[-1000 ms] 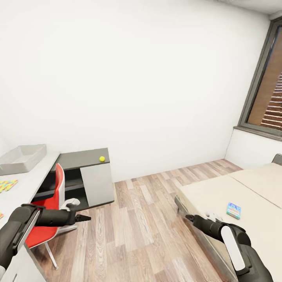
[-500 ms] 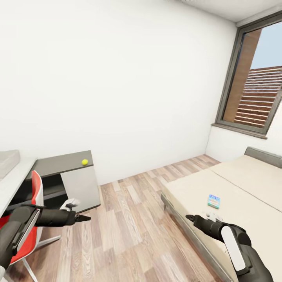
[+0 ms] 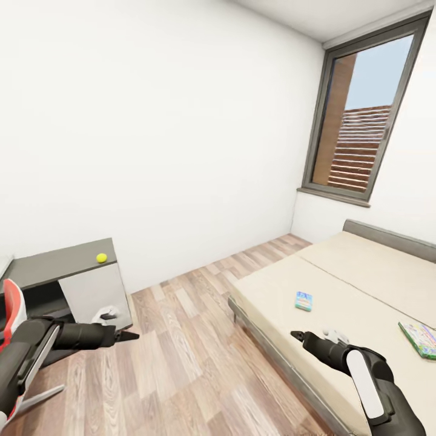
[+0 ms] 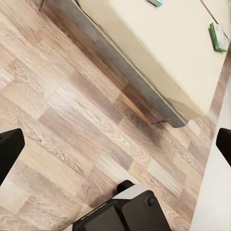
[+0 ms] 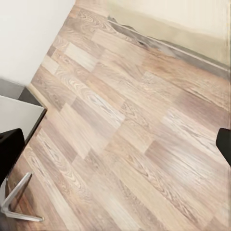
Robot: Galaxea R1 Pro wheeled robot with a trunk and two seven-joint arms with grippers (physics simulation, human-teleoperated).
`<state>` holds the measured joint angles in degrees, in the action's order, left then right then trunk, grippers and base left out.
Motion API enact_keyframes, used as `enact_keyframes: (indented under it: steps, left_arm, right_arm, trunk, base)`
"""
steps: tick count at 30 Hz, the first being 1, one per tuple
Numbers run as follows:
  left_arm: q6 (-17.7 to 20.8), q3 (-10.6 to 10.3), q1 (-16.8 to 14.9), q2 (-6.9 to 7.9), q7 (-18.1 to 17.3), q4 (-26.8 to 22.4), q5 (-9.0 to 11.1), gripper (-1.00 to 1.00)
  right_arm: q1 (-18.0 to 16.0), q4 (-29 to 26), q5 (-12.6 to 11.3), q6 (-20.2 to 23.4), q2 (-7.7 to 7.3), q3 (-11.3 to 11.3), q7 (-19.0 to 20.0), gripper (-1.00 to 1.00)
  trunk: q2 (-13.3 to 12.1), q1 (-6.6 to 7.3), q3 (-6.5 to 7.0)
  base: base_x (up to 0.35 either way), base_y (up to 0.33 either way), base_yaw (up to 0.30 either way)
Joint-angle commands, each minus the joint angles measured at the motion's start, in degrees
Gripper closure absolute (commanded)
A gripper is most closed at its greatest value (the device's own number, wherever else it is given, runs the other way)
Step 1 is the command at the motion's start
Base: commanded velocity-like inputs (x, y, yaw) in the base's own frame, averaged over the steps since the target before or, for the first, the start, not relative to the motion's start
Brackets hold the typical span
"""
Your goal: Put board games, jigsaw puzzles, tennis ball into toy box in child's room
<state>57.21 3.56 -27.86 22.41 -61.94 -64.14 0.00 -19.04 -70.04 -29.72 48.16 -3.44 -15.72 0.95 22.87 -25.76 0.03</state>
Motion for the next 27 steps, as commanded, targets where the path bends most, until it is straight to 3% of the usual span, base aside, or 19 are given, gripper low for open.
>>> enact_keyframes:
  steps: [1,15,27]
  left_arm:
    - [0.47,0.30,0.00,0.01,-0.19,-0.02,0.00,-1.00]
    - [0.34,1.79,0.00,0.01,-0.12,0.13,0.00,-1.00]
    - [0.23,1.89,0.00,0.01,-0.07,0.20,0.00,-1.00]
  right_arm:
    - [-0.04,-0.01,-0.01,0.27,0.01,-0.11,0.10,-1.00]
    - [-0.04,0.18,-0.02,0.27,0.15,-0.22,0.03,-1.00]
    - [-0.04,3.15,-0.07,0.13,0.16,-0.43,0.02,-1.00]
  trunk:
    - [0.05,-0.02,-0.03]
    - [0.05,-0.02,-0.03]
    - [0.05,-0.02,-0.03]
  base:
    - [0.000,0.000,-0.281]
    - [0.025,0.017,-0.281]
    - [0.187,0.163,-0.281]
